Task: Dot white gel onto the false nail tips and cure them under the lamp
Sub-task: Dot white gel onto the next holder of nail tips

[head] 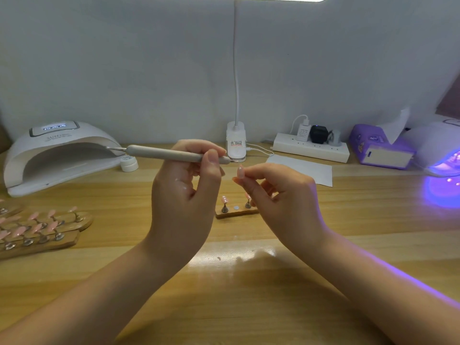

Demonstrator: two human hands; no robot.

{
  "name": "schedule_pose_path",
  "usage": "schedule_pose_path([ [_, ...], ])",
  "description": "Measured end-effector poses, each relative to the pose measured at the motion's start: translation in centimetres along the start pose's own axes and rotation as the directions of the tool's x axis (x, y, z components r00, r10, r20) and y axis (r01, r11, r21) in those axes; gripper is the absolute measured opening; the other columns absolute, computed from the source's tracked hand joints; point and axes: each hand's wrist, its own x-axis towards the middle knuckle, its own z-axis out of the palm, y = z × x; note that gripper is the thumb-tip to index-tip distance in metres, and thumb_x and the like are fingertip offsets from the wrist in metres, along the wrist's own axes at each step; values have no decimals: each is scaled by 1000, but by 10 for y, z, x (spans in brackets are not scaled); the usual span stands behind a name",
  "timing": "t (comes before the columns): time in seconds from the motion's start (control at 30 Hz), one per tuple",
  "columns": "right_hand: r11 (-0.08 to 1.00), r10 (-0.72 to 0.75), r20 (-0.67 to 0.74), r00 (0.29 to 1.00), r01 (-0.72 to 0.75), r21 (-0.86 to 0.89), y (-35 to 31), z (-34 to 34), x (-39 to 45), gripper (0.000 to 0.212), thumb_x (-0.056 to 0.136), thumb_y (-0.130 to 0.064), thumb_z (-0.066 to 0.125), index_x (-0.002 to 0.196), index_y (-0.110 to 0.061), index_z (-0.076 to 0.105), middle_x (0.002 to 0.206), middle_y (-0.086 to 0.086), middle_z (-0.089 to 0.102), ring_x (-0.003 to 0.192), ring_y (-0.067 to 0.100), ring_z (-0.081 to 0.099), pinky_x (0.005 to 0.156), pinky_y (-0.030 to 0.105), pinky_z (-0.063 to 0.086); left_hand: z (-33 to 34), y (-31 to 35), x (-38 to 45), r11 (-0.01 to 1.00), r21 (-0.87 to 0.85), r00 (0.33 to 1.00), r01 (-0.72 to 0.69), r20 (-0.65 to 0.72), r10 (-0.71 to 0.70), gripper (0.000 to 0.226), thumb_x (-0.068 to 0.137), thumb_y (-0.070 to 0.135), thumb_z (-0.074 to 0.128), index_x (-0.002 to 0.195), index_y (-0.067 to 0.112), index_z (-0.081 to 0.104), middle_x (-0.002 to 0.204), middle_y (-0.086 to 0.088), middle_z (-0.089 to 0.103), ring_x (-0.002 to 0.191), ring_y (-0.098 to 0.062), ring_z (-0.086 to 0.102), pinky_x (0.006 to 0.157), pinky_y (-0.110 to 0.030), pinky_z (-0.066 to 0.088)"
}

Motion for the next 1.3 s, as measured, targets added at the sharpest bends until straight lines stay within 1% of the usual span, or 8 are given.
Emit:
schedule_pose_path([
  [0.07,1000,3,4,1000,-3,5,-1,0,0,16,88,-21,65,95,-10,74,77,-7,67,62,11,63,58,27,52,0,1,0,1000,-9,1000,-10,1,10,11,95,23,46,93,23,56,80,7,60,71,-7,59,67,-15,46],
  [0.17,1000,-3,4,1000,3,2,-1,0,0,16,88,-21,65,95,-10,74,77,-10,66,61,10,63,57,26,52,1,2,0,1000,-31,1000,5,9,-5,11,94,23,46,91,23,56,75,3,58,67,-14,56,61,-14,46],
  [0.23,1000,-3,3,1000,3,1,-1,0,0,16,87,-21,65,95,-10,74,77,-10,65,61,10,63,57,25,52,1,2,0,999,-33,1000,23,21,-23,12,92,23,45,89,22,56,77,1,59,66,-16,56,58,-14,46],
  [0.4,1000,4,-5,1000,-4,1,-1,-1,0,14,87,-20,67,95,-11,74,75,-7,68,60,11,62,57,26,51,2,0,-2,997,-22,996,80,43,-79,14,90,26,46,88,19,58,77,0,60,65,-14,57,57,-13,46],
  [0.57,1000,0,-6,1000,0,0,0,0,-1,13,86,-18,68,96,-11,74,75,-5,68,60,11,61,57,27,51,3,-2,-3,996,-5,995,95,42,-94,13,92,12,47,88,10,59,72,1,58,62,-5,58,56,-10,44],
  [0.67,1000,2,-2,1000,-2,-1,0,0,-1,14,86,-18,68,97,-11,74,76,-6,68,61,11,61,57,27,51,4,-1,-3,996,11,995,92,47,-93,14,92,12,47,88,7,60,73,-1,58,62,-4,57,55,-10,43],
  [0.97,1000,6,0,1000,-6,-3,0,0,-1,14,86,-17,68,97,-10,74,76,-3,69,60,13,62,56,31,52,4,0,-3,995,13,994,96,40,-97,14,92,12,47,89,6,59,71,0,57,61,-4,57,54,-9,43],
  [1.3,1000,-2,4,1000,2,-5,0,-1,-1,14,86,-17,68,98,-10,73,77,-5,68,61,10,62,57,28,52,3,-1,-4,996,16,995,90,36,-91,13,93,12,47,89,11,59,71,3,59,62,-4,58,54,-9,44],
])
